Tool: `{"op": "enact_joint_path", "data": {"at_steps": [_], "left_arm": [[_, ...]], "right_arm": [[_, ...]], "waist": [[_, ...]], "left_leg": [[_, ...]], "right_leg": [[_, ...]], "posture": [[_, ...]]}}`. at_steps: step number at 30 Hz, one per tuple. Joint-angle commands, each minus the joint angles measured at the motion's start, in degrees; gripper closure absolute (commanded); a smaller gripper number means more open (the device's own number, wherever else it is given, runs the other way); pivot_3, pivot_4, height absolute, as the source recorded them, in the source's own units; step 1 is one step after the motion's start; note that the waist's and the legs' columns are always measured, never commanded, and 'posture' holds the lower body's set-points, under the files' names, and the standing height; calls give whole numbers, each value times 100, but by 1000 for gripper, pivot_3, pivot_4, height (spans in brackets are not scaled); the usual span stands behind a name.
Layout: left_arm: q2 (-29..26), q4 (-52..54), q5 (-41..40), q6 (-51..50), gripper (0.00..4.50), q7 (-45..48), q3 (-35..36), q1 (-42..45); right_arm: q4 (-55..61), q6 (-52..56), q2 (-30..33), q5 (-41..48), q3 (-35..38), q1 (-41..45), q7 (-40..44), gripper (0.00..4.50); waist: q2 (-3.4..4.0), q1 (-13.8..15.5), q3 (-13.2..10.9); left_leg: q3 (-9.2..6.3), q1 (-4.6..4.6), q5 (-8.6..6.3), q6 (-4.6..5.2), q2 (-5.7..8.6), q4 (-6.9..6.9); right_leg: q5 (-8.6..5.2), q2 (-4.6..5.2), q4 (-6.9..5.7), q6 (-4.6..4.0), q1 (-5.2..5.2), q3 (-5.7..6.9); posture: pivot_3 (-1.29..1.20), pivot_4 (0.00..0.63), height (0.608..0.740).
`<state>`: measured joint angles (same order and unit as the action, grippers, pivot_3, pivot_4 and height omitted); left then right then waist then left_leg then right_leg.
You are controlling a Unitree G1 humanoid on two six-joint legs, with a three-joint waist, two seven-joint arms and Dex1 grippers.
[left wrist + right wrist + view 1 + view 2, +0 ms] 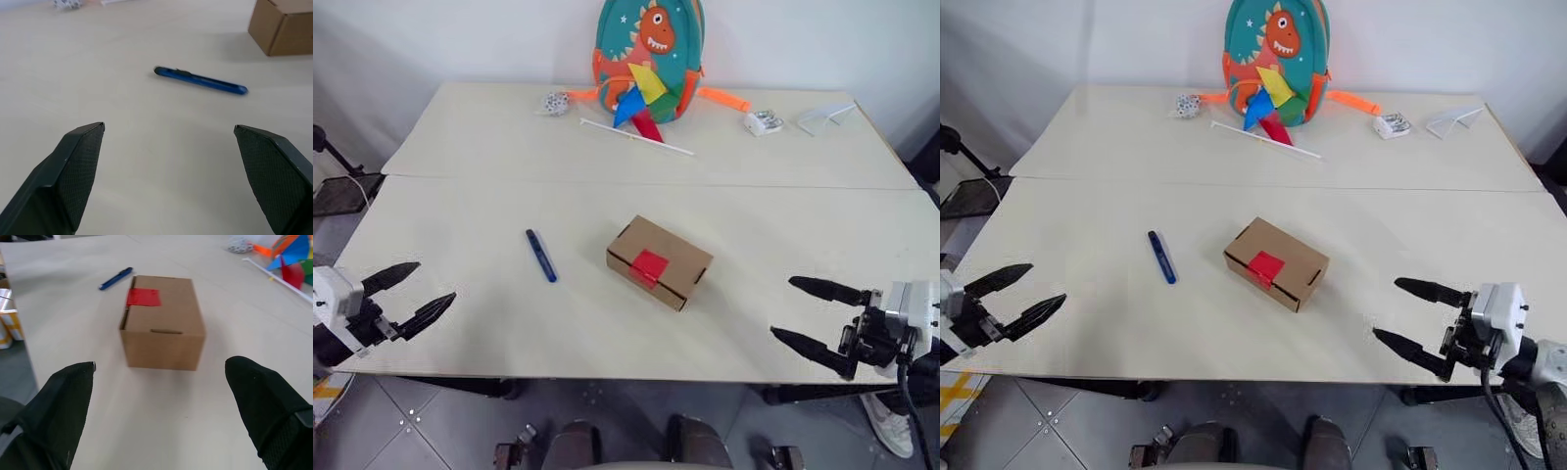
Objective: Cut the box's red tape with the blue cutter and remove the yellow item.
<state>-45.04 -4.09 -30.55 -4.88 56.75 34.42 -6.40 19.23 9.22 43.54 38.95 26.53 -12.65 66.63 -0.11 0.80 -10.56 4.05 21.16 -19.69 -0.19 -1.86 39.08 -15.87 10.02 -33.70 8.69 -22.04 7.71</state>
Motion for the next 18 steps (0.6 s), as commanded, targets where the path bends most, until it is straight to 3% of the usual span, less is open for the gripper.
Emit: {"op": "enact_joint_path", "data": {"at_steps": [1,6,8,10,18], "left_arm": [[-73,254,121,-49,0,50,-198,-65],[-103,396,-216,-773,0,410,-785,249],[-57,312,-277,-1048,187,567,-1227,829],[104,-18,-226,-1155,595,518,-1547,1576],[1059,-1737,1038,-684,3100,91,-2975,4202]], "right_arm": [[209,-5,-56,29,-104,70,-84,48],[640,384,-110,-51,-689,16,-430,48],[767,422,-189,-546,-1110,101,-836,217],[890,784,-197,-779,-1467,203,-1239,650],[971,1660,-416,-1148,-2308,811,-2183,3360]], "waist": [[-1,-6,0],[-1,-27,1],[-2,15,1],[-7,82,4],[-17,60,9]], "left_leg": [[5,1,0,0,0,0],[43,7,-1,-3,-7,-4],[46,7,-1,-3,-9,-4],[47,11,2,-4,-8,3],[62,13,5,-3,-2,7]], "right_leg": [[0,0,-2,0,-6,-4],[0,-8,-26,0,-42,-25],[0,-10,-26,-1,-43,-30],[1,-11,-24,-3,-43,-31],[4,-12,-24,-1,-46,-34]], "posture": [[0,150,740],[0,150,740],[0,150,740],[0,150,740],[0,150,740]]}}
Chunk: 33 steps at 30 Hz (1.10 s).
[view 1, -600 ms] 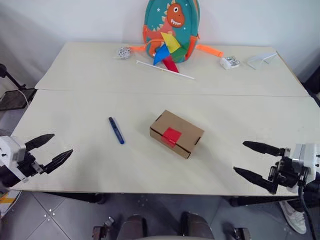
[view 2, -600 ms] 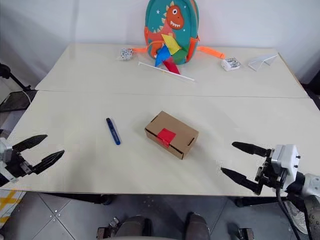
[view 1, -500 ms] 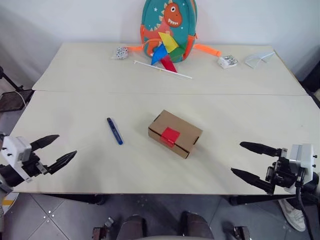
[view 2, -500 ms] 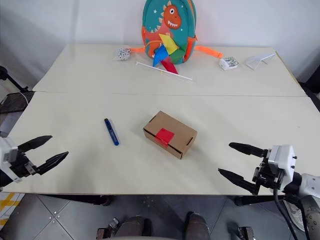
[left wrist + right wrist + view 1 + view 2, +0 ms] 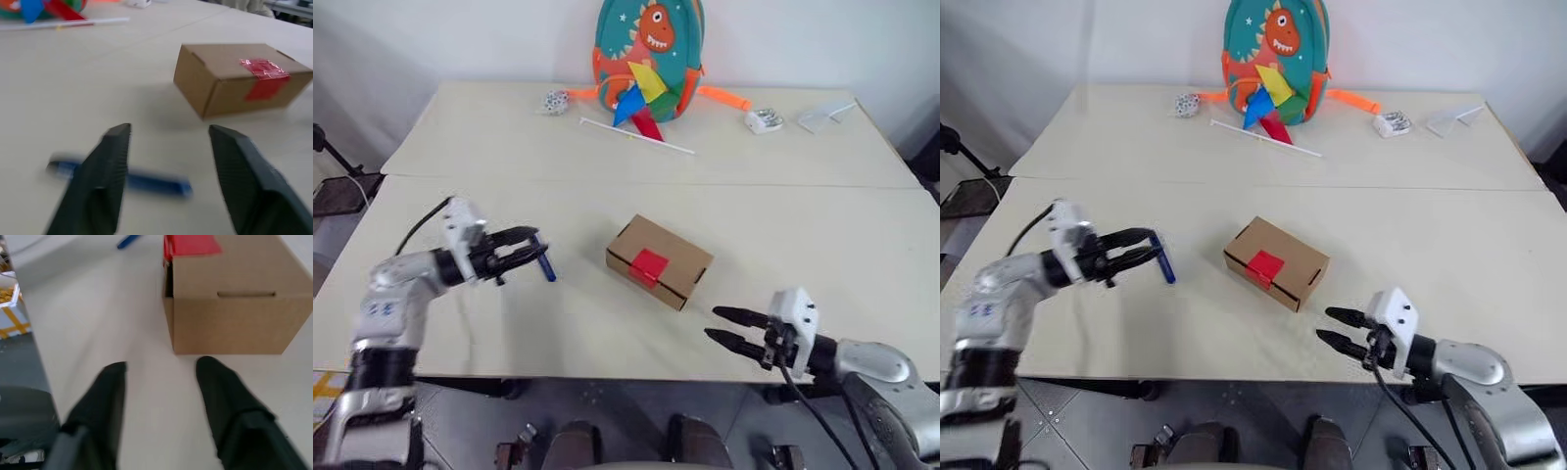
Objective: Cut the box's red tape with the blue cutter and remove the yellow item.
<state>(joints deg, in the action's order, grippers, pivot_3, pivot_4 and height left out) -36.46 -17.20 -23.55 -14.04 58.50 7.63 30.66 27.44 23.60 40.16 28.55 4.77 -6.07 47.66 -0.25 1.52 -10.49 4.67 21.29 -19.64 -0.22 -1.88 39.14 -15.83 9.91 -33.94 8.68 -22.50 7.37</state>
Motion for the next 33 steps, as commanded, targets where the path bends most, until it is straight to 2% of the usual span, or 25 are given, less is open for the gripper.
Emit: {"op": "enact_joint_path", "data": {"at_steps": [1,3,4,5,9,12,21,28,33], "left_arm": [[322,-626,435,226,3391,-127,-409,720],[560,-1070,656,341,4006,-284,-568,1126],[642,-1230,721,400,4333,-337,-599,1256],[734,-1445,841,417,4466,-486,-647,1420],[1036,-1983,1236,619,4466,-617,-940,1767],[1224,-1821,1358,539,4466,-459,-1182,1649],[1146,-71,1066,-84,4466,80,-1399,555],[514,1839,412,-1061,4466,488,-1176,-568],[-12,2399,64,-1561,4466,525,-846,-801]], "right_arm": [[92,82,-138,-289,-180,245,-394,3682],[-7,178,-231,-355,-263,434,-548,4374],[-30,269,-251,-340,-292,489,-564,4500],[-77,317,-266,-403,-357,593,-596,4500],[-226,697,-433,-568,-615,1049,-881,4500],[-332,897,-655,-679,-757,1429,-1121,4500],[-1056,793,-683,-1159,-890,2180,-1142,4500],[-2337,213,-800,-1733,-996,3096,-1082,4500],[-2189,-26,-634,-1865,-666,2896,-1177,4500]], "waist": [[-4,-21,2],[-7,-41,3],[-7,-45,3],[-8,-47,2],[-11,-49,2],[-12,-41,2],[-16,-76,3],[-16,-165,3],[-15,-141,3]], "left_leg": [[5,2,0,0,0,0],[18,1,0,-1,-1,-1],[23,1,-1,-1,-1,-2],[28,1,-1,-1,-1,-2],[28,-1,0,1,-3,-1],[30,-1,0,1,-3,1],[40,-1,0,1,-6,3],[42,0,0,0,-14,3],[45,2,-1,-1,-14,0]], "right_leg": [[0,-1,1,1,-5,1],[1,-1,5,2,-8,2],[1,0,7,2,-10,1],[1,0,7,2,-10,-1],[1,0,6,3,-10,-2],[1,0,5,3,-11,-4],[1,0,0,3,-17,-11],[1,-1,-7,2,-24,-16],[1,-1,-4,2,-27,-19]], "posture": [[0,150,740],[0,150,740],[0,150,740],[0,150,740],[0,150,740],[0,150,740],[0,150,740],[0,150,740],[0,150,740]]}}
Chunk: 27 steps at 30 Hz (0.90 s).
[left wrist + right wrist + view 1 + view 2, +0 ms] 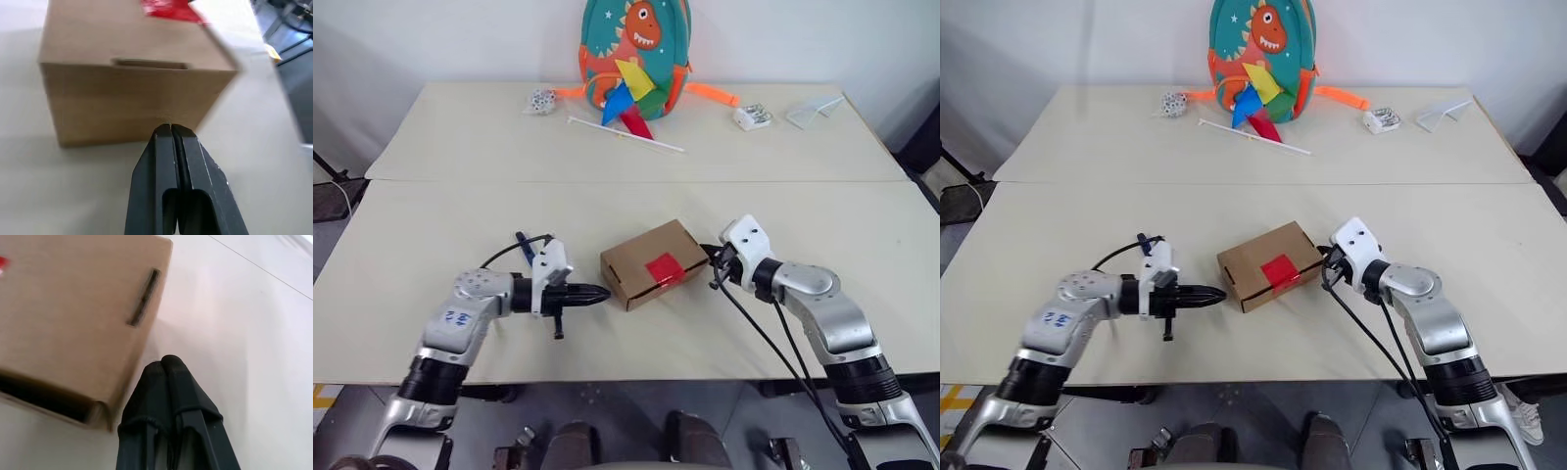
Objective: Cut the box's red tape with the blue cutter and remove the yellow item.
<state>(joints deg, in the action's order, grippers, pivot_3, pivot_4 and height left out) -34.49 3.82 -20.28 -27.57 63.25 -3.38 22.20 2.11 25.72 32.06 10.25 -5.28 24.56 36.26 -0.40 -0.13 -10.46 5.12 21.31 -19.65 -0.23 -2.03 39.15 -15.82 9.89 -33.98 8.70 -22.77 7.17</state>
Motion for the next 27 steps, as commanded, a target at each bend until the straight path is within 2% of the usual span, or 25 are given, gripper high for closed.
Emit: {"op": "enact_joint_path", "data": {"at_steps": [1,5,8,13,18,22,27], "left_arm": [[-323,288,-364,-305,4466,119,339,122],[-554,33,-719,-556,4466,332,558,510],[-334,-798,-409,-270,4466,90,458,1163],[540,-2468,137,546,4466,-564,266,2241],[1097,-3714,833,1257,4466,-900,-154,2732],[1310,-3897,991,1256,4466,-664,-393,2658],[1279,-3223,842,725,4466,-275,-562,2142]], "right_arm": [[491,-258,269,-13,467,-304,-16,4500],[1060,-36,536,160,873,-792,39,4500],[1733,611,651,541,1022,-1251,192,4500],[2834,1811,624,1220,637,-1786,340,4500],[3051,2208,118,1235,112,-1466,-133,4500],[2713,2159,-1,997,-27,-1092,-306,4500],[2279,2050,25,794,-77,-718,-368,4500]], "waist": [[0,34,0],[0,68,0],[0,81,0],[0,145,0],[-3,104,1],[-4,106,0],[-5,87,0]], "left_leg": [[-2,0,0,0,1,2],[0,3,-1,1,1,2],[1,-1,-1,1,0,2],[4,-1,-1,2,3,4],[6,-1,-1,3,4,2],[7,1,-1,3,5,4],[7,6,-1,3,4,1]], "right_leg": [[0,0,-1,0,1,1],[0,0,5,0,0,-1],[0,-3,1,0,1,-2],[0,-4,2,0,2,-3],[1,-5,4,0,1,-6],[1,-5,5,1,0,-6],[2,-5,8,2,-5,-4]], "posture": [[0,150,740],[0,150,740],[0,150,740],[0,150,740],[0,150,740],[0,150,740],[0,150,740]]}}
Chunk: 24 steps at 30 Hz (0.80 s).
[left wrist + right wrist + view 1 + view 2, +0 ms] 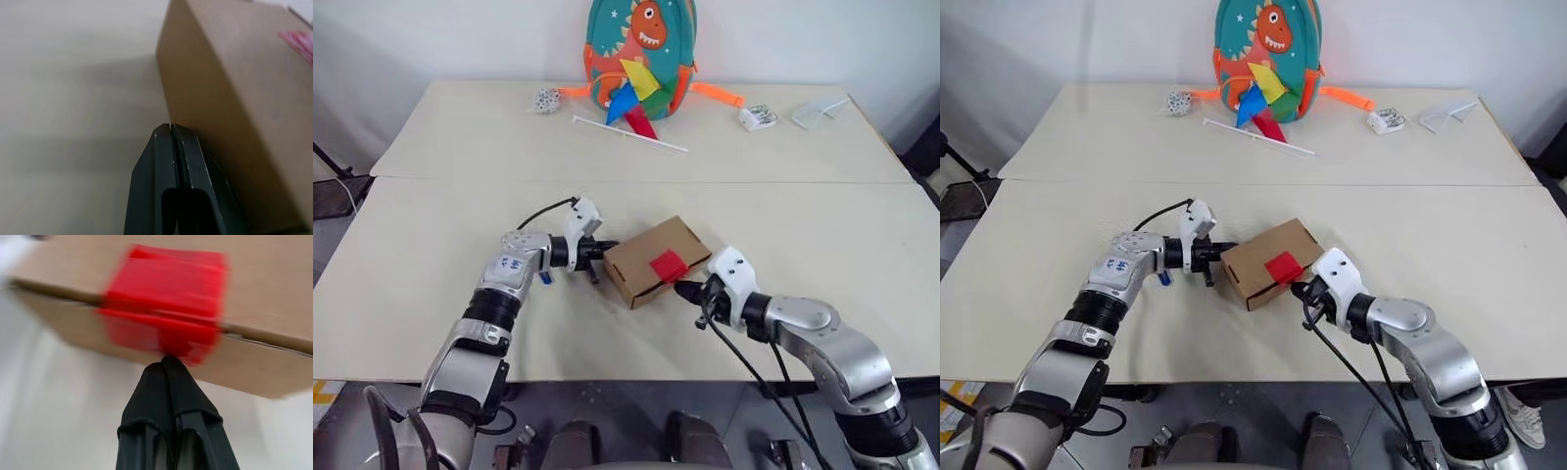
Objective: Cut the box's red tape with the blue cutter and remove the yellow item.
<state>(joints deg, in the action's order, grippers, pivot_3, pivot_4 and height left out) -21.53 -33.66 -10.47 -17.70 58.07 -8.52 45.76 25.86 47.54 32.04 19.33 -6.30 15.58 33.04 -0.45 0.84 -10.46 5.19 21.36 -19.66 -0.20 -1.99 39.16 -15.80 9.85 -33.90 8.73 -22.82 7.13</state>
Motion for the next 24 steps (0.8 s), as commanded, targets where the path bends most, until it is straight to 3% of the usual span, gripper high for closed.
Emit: {"op": "enact_joint_path", "data": {"at_steps": [1,12,24], "left_arm": [[-33,740,-193,-387,4466,282,-42,-332],[-767,3451,-657,-1582,4466,232,136,-1855],[-618,4104,-893,-1949,4466,-244,64,-2283]], "right_arm": [[-174,-177,32,-161,4,241,-40,4500],[-1364,-1144,192,-689,-368,961,578,4500],[-3245,-2794,-116,-1227,-784,2097,1468,4500]], "waist": [[0,-15,0],[1,-106,0],[1,-105,0]], "left_leg": [[0,0,0,0,0,0],[0,-4,-1,-1,-3,0],[2,-5,0,-1,-4,3]], "right_leg": [[0,0,0,0,0,0],[0,0,-5,0,-1,-6],[0,0,-7,0,-1,-10]], "posture": [[0,150,740],[0,150,740],[0,150,740]]}}
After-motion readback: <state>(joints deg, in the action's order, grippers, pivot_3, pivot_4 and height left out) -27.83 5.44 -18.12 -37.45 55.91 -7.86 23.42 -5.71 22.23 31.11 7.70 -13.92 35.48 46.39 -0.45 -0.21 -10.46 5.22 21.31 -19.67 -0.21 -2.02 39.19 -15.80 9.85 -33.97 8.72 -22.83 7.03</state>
